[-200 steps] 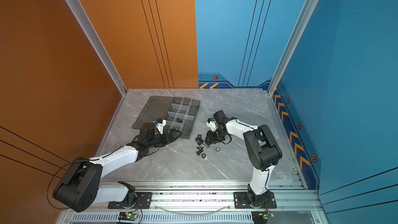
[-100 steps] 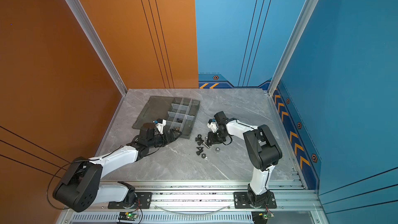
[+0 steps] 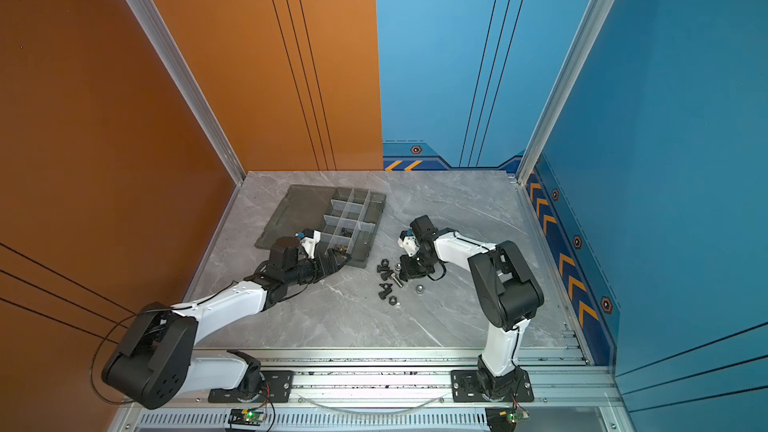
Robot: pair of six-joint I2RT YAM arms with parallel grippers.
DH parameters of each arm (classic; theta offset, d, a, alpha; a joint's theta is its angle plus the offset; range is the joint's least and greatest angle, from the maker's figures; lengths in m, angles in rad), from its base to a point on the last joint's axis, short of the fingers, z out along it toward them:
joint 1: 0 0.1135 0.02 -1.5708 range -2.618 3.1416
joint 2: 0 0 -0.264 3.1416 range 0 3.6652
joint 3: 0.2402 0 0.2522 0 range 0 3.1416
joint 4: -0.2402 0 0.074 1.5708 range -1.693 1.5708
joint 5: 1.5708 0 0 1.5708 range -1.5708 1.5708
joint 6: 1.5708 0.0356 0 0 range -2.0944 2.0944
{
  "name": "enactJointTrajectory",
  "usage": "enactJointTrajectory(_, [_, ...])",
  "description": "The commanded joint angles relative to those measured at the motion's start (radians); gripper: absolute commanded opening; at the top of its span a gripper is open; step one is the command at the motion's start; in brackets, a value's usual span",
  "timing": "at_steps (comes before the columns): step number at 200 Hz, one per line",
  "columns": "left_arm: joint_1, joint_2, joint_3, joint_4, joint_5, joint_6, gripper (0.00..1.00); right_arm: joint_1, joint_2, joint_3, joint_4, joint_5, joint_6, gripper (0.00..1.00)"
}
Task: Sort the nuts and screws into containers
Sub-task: 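Lift the black wing nut with the right gripper over the wing-nut compartment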
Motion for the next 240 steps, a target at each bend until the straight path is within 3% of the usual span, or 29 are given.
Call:
enactJointTrajectory(1, [-0.01,-0.007,0.017,0.009,-0.017,-0.004,0.98,0.005,0.017,-0.015,-0.003,0.045,-0.006,0.08])
enactJointTrajectory(24, [-0.009,-0.008,0.014,0.009,-0.016,-0.003,0.98,0.002,0.005,-0.017,-0.002,0.043,-0.006,0.0])
enactJointTrajectory(128, [0.019,-0.09,-0.036,0.046,0.007,-0.036,0.98,-0.007,-0.096,0.122,0.044,-0.055,0.013,0.0])
enactJointTrajectory(178, [0.05,-0.125,-0.063,0.058,0.022,-0.048,0.98,0.035,0.032,0.369,0.07,-0.082,0.045,0.0])
enactJointTrajectory(240, [0.088,-0.185,-0.07,-0.024,0.012,-0.026,0.98,0.098,0.293,0.694,0.076,-0.071,0.078,0.0])
